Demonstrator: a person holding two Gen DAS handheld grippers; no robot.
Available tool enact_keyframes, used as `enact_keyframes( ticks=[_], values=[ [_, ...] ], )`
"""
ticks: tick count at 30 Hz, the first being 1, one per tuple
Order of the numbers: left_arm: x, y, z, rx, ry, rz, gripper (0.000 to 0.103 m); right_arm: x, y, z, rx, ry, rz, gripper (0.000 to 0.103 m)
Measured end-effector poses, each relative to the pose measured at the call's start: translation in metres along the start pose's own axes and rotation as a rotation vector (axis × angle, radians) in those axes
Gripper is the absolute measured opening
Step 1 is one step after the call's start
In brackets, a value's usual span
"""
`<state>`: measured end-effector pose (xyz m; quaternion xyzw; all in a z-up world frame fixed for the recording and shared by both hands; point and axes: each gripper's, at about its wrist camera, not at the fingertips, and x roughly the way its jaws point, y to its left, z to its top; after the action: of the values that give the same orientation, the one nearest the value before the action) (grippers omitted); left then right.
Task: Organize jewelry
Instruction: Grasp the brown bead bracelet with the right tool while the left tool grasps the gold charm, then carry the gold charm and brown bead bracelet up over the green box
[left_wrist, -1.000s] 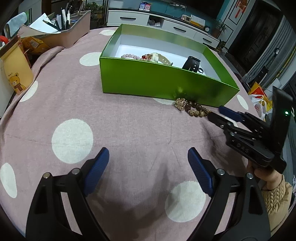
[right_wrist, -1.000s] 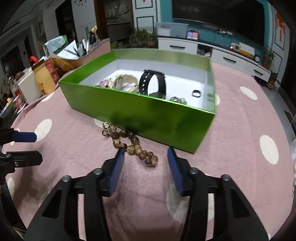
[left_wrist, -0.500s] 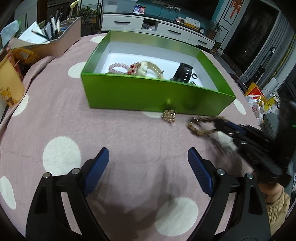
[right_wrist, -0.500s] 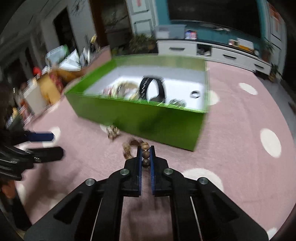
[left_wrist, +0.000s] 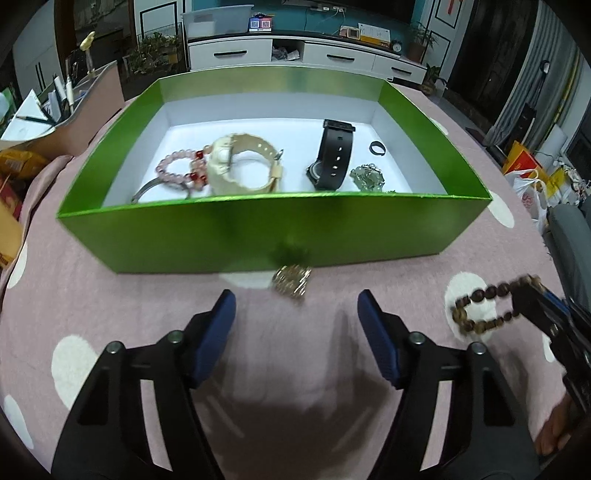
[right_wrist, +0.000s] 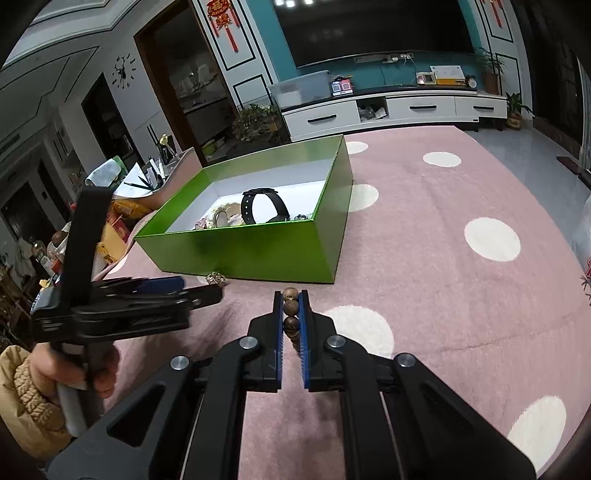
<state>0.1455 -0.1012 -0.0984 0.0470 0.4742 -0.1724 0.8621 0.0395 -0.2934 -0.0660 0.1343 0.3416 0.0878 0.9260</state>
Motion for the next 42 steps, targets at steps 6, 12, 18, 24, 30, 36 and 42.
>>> enact_keyframes(
  ticks=[6,12,18,24,30,36,42],
  values=[
    [0.016,-0.009,0.006,-0.035,0.014,0.031,0.052,-0.003,-0.003,-0.002,0.015,-0.013,0.008,0.007],
    [0.022,-0.013,0.010,-0.034,-0.002,0.069,0.047,-0.006,-0.011,-0.005,0.037,-0.024,0.022,0.007],
    [0.021,-0.016,0.007,-0.032,-0.010,0.116,0.027,-0.010,-0.015,-0.007,0.050,-0.036,0.029,0.007],
    [0.019,-0.012,0.005,-0.028,-0.002,0.104,0.025,-0.013,-0.014,-0.008,0.045,-0.037,0.028,0.007],
    [0.014,-0.010,0.001,-0.028,0.014,0.070,0.025,-0.016,-0.012,-0.009,0.040,-0.037,0.022,0.007],
    [0.001,-0.001,-0.005,-0.050,0.019,0.038,0.025,-0.021,-0.005,-0.006,0.024,-0.045,0.018,0.007],
    [-0.028,0.015,-0.012,-0.067,-0.013,0.015,0.025,-0.027,0.006,-0.004,0.004,-0.054,0.017,0.007]
  ],
)
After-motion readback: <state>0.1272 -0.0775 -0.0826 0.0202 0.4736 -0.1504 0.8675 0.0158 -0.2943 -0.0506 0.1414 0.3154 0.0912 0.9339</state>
